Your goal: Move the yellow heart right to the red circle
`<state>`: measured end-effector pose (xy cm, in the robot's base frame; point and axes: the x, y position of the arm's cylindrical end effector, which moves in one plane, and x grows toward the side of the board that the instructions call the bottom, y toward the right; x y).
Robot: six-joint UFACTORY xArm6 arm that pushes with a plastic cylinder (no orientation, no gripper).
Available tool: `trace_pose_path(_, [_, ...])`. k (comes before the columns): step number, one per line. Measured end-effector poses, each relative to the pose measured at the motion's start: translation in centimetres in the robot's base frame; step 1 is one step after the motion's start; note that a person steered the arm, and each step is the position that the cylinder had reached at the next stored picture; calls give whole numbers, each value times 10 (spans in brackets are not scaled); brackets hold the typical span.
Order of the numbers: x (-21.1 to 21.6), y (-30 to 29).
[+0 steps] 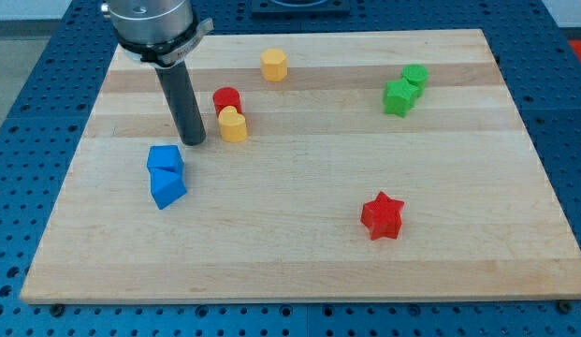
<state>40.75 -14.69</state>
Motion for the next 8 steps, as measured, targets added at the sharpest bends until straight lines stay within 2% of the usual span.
trace_pose_path(3, [-1,76])
trace_pose_path(4, [-1,81])
trace_pose_path(6, [-33,88])
trace_pose_path(8, [-17,99])
